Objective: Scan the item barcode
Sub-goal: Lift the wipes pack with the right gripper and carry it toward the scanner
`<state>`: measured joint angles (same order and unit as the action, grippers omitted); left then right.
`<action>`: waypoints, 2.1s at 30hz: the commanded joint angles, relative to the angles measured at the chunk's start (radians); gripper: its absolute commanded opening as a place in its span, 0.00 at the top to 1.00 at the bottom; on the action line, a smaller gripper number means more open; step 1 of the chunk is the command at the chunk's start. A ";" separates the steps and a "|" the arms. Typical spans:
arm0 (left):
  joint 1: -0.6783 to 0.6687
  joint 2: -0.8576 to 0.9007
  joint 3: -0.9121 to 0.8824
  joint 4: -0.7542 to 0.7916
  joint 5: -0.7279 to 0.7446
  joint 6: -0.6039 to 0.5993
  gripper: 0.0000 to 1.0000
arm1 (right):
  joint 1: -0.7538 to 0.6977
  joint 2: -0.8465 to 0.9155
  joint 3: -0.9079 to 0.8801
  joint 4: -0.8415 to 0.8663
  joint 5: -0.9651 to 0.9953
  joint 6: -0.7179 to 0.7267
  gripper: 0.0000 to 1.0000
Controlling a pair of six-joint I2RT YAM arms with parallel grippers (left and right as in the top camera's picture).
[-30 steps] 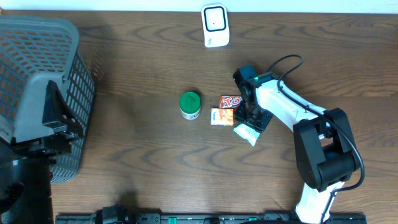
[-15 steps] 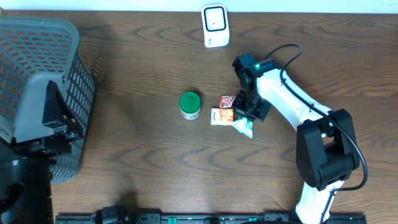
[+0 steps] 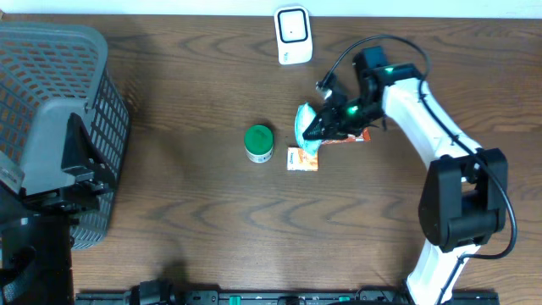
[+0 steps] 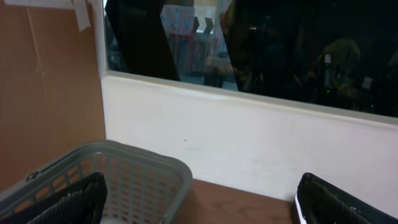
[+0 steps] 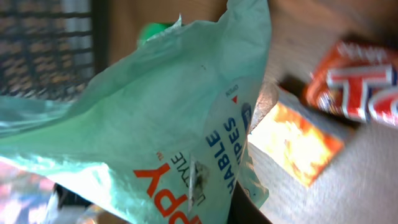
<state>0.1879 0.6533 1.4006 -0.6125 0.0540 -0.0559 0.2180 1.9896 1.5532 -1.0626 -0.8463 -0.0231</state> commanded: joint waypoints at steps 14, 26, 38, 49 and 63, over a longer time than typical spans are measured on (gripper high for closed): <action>-0.003 -0.002 -0.006 -0.020 0.010 -0.009 0.02 | -0.096 -0.002 0.019 -0.037 -0.575 -0.578 0.99; -0.003 -0.002 -0.006 -0.021 0.010 -0.009 0.02 | -0.104 -0.002 0.019 -0.084 -0.710 -0.353 0.92; -0.003 -0.002 -0.006 -0.040 0.010 -0.009 0.02 | -0.105 -0.003 0.019 -0.124 -0.716 -0.242 0.96; -0.003 -0.002 -0.006 -0.108 0.010 -0.009 0.02 | -0.186 -0.003 0.019 -0.096 -0.716 -0.157 0.99; -0.003 -0.002 -0.006 -0.161 0.010 -0.009 0.02 | -0.235 -0.003 0.007 -0.194 -0.714 -0.197 0.99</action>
<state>0.1879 0.6537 1.3998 -0.7685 0.0540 -0.0559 -0.0330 1.9896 1.5532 -1.2114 -1.5166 -0.1871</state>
